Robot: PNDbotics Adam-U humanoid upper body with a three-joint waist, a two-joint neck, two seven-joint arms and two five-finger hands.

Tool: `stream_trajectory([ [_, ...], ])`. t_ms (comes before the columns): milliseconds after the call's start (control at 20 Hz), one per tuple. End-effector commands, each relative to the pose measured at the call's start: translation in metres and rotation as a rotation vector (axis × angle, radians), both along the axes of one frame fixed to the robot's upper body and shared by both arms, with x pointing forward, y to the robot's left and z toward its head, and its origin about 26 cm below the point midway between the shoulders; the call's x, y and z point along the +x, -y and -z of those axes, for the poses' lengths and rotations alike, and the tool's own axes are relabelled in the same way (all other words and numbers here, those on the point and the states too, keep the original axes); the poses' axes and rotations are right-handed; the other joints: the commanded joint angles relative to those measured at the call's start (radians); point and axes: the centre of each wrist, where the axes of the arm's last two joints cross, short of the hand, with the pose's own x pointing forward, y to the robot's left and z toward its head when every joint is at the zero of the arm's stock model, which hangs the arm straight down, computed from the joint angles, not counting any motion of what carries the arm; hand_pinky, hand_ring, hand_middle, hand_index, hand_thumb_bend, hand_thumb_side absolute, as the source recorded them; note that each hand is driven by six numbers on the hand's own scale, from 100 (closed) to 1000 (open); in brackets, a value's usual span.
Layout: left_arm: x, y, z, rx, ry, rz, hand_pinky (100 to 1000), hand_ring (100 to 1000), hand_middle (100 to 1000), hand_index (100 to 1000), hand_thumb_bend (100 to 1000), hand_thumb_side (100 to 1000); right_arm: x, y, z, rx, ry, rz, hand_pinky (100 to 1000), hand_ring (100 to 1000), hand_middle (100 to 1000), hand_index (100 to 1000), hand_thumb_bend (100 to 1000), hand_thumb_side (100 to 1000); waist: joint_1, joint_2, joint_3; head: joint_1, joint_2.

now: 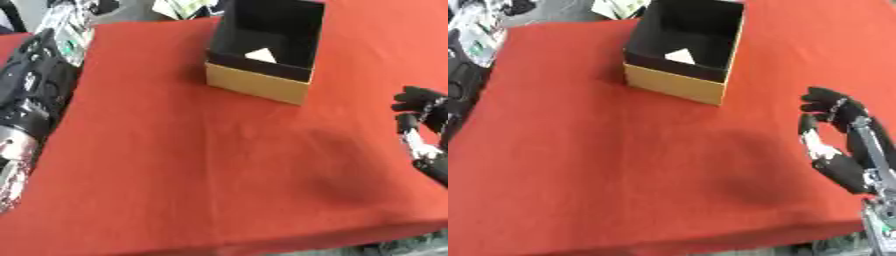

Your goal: Pick up objects on the table and place them in the box.

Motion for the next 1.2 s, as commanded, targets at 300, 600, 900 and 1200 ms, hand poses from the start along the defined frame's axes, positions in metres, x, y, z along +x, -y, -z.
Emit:
stream_trajectory([
  [300,-0.012,0.08,-0.027,0.103,0.017,0.366,524,450,415,563,210,100,0.002,0.0,-0.008,-0.009,0.026,-0.016,697,747,740,861,100,510,-0.001,-0.022,-0.014,-0.001,0.005],
  [600,-0.015,0.117,-0.01,0.221,-0.089,0.508,572,500,477,627,252,100,0.002,-0.002,-0.009,-0.007,0.027,-0.025,697,747,740,861,100,508,-0.002,-0.025,-0.023,0.0,0.005],
  [900,-0.011,0.126,0.017,0.275,-0.234,0.576,608,561,542,688,264,100,0.002,-0.003,-0.009,-0.006,0.026,-0.028,697,747,740,861,100,508,-0.002,-0.025,-0.027,-0.005,0.005],
  [1200,-0.013,0.13,0.021,0.318,-0.303,0.636,677,691,695,815,511,304,0.002,-0.002,-0.009,-0.004,0.026,-0.027,698,747,740,861,100,506,-0.004,-0.024,-0.026,-0.01,0.005],
])
